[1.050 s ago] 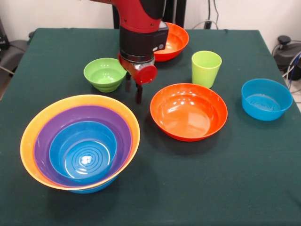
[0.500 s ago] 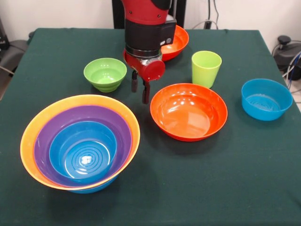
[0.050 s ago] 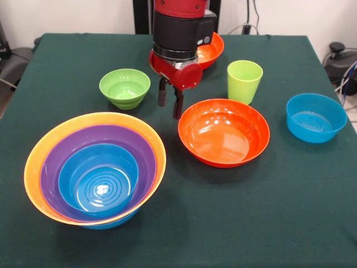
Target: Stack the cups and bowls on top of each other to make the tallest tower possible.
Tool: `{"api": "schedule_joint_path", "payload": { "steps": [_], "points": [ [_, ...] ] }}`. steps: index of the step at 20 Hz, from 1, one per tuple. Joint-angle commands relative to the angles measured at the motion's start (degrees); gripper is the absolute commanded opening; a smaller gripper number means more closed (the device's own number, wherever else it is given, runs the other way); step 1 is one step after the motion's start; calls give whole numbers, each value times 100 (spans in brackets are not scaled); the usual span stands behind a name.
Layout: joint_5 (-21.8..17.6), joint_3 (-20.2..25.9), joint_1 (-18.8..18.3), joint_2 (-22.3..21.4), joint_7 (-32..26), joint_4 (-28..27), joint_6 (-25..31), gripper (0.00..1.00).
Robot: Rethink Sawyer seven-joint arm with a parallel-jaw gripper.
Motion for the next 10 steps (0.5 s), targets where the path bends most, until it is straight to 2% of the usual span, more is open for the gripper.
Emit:
{"api": "schedule_joint_path", "payload": {
  "steps": [1,10],
  "points": [
    [-520,595,-14,164,-892,173,531,100],
    [-713,743,-54,542,-785,107,251,100]
  ]
}}
